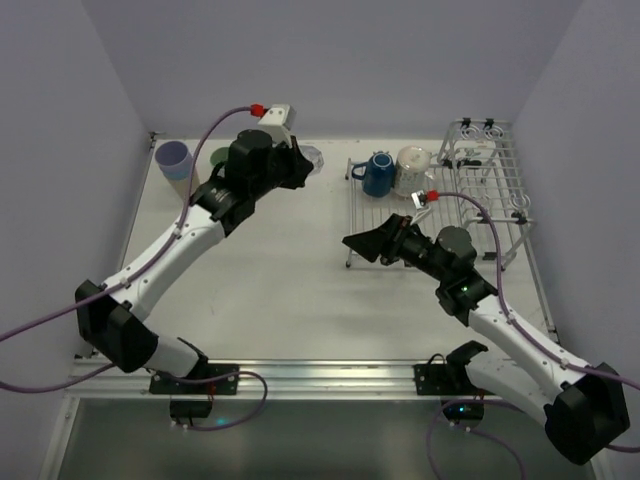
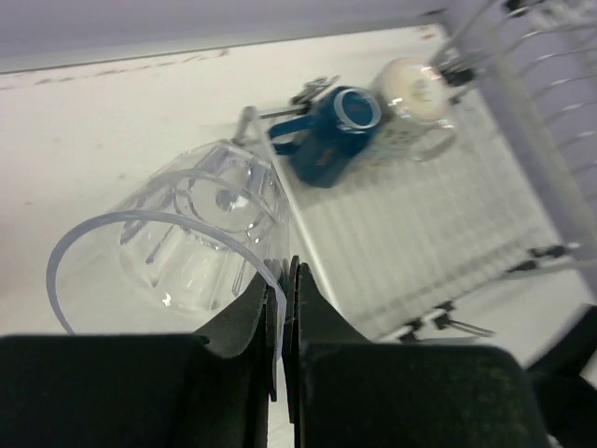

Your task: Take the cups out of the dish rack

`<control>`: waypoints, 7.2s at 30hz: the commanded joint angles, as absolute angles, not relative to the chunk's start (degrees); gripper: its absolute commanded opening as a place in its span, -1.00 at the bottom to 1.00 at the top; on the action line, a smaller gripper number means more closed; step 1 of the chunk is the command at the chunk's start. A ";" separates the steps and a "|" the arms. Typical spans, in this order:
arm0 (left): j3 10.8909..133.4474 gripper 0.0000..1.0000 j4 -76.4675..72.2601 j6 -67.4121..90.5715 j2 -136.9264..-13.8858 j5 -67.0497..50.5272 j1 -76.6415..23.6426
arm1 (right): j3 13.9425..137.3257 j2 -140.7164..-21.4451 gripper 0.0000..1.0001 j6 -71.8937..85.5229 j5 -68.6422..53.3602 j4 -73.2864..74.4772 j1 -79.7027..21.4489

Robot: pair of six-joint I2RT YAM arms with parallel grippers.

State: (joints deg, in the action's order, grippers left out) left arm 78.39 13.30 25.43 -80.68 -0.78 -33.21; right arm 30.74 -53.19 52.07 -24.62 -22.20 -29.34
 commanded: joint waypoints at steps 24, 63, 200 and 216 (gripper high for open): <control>121.11 -1.00 47.72 4.92 -129.98 8.96 -21.71 | 30.41 -42.71 0.98 35.86 -18.46 -4.04 -29.62; 97.27 0.87 19.36 10.43 -87.83 -2.19 -31.90 | 49.21 -58.43 0.98 31.56 4.09 4.83 -30.85; 58.01 0.85 -34.54 33.66 -87.28 -4.83 -41.84 | 53.09 -69.96 -0.71 61.08 -13.98 -23.82 -15.64; 55.81 0.81 -30.16 31.30 -82.88 -4.05 -41.75 | 52.38 -69.17 -0.71 64.51 -15.38 -26.37 -15.47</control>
State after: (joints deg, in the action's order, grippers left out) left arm 54.94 -30.33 32.40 -84.88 -5.89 -42.11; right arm 51.66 -72.14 60.93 -12.14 -16.58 -15.42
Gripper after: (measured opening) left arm 0.904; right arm 0.754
